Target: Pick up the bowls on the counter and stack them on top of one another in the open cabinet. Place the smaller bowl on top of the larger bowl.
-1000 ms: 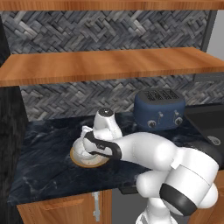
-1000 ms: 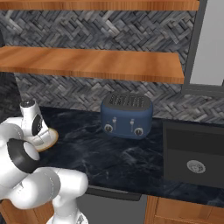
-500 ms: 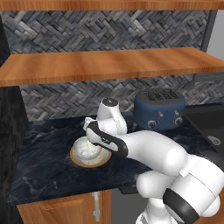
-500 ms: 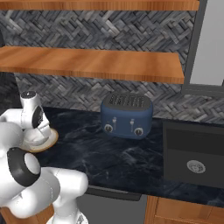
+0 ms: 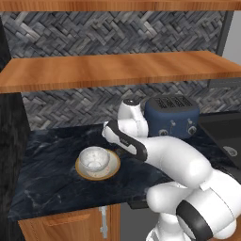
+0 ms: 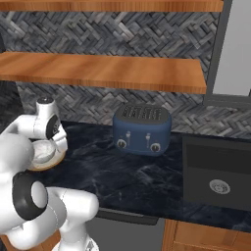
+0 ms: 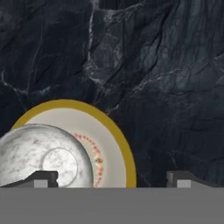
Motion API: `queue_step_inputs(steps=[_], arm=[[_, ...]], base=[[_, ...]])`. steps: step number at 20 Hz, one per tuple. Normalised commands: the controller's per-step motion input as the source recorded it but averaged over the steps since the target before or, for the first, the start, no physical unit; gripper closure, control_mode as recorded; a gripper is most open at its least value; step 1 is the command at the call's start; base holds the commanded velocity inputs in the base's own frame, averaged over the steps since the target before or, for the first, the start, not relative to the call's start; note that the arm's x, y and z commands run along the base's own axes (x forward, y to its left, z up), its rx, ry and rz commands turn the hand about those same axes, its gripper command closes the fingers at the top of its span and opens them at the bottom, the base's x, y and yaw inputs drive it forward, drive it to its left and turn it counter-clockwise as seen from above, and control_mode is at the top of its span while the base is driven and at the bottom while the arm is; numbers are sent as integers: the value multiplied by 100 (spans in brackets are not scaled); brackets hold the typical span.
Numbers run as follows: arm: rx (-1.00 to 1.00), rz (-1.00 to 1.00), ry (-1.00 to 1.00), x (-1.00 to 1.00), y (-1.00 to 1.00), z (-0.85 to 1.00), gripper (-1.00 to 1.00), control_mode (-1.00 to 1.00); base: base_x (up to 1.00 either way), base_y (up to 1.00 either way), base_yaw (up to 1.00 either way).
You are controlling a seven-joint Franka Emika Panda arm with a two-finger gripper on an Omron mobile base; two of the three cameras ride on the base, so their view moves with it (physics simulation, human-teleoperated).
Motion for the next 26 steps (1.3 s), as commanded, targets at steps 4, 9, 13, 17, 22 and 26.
queue_step_inputs(steps=[4, 9, 13, 17, 22, 26], arm=[[0, 10, 0, 0, -7, -34, -100, -100], [2, 13, 0, -1, -8, -44, -100, -100], [10, 13, 0, -1, -12, -33, -100, -100], [11, 11, -3, 0, -5, -25, -100, -100], [10, 6, -6, 3, 0, -33, -100, -100], [10, 5, -5, 3, 2, -30, -100, -100]], base=[[0, 0, 0], [0, 0, 0], [0, 0, 0], [0, 0, 0], [0, 0, 0], [0, 0, 0]])
